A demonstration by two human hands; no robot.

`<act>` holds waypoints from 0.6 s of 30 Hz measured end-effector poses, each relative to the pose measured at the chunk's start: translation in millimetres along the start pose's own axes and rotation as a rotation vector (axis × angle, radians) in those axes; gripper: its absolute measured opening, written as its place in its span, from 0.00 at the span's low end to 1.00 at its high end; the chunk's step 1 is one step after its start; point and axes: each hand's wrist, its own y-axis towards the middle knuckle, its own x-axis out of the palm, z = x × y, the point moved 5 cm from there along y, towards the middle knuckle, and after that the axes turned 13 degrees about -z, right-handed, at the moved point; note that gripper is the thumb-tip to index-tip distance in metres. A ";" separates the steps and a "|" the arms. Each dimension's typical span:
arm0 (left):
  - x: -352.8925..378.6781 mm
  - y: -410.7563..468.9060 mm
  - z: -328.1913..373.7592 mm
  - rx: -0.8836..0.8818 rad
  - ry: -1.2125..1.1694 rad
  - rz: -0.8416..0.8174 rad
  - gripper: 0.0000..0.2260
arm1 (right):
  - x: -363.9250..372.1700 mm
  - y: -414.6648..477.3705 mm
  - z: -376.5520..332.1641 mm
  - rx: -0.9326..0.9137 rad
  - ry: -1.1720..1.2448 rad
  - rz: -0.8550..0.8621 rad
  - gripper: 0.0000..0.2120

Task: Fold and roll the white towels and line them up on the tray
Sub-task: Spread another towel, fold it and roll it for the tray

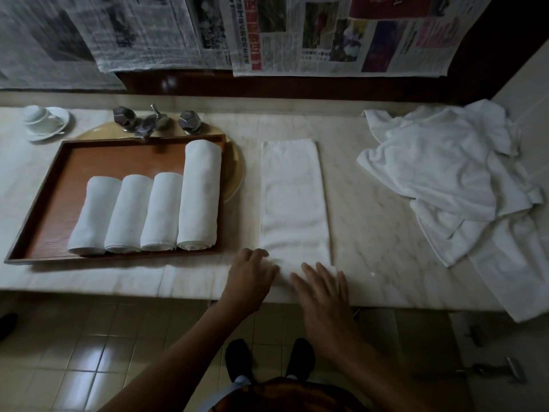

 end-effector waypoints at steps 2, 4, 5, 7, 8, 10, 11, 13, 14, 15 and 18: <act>-1.6 -13.0 4.3 -0.083 -0.087 0.044 0.23 | 5.5 3.3 2.9 -0.007 -0.024 -0.001 0.45; 8.4 -21.0 19.4 -0.028 -0.014 0.028 0.26 | 7.0 9.2 6.4 -0.023 -0.055 -0.009 0.47; 17.5 -22.4 23.9 0.013 0.075 -0.008 0.30 | 7.0 12.5 8.6 -0.029 -0.052 -0.018 0.48; 29.5 -18.5 20.1 0.032 0.201 -0.049 0.37 | 3.6 20.6 12.5 -0.028 -0.042 -0.051 0.48; 32.0 -15.0 15.9 0.027 0.213 -0.059 0.38 | 1.1 25.1 14.0 -0.025 -0.038 -0.075 0.47; 31.5 -7.9 8.8 0.025 0.206 -0.067 0.40 | -3.8 34.6 16.4 -0.024 -0.046 -0.098 0.43; 29.3 -4.0 8.1 0.040 0.202 -0.060 0.40 | -5.4 39.6 18.1 -0.021 -0.057 -0.106 0.42; 22.1 5.5 6.7 0.055 0.188 -0.077 0.39 | -7.9 48.8 21.9 -0.004 -0.079 -0.121 0.40; 17.0 10.5 6.4 0.062 0.171 -0.096 0.37 | -9.3 53.0 24.0 0.000 -0.088 -0.120 0.40; 13.7 14.5 6.1 0.076 0.153 -0.105 0.35 | -11.4 55.9 25.6 0.002 -0.095 -0.124 0.41; 2.6 17.8 9.1 0.082 0.141 -0.144 0.32 | -17.9 58.5 26.3 -0.019 -0.082 -0.164 0.42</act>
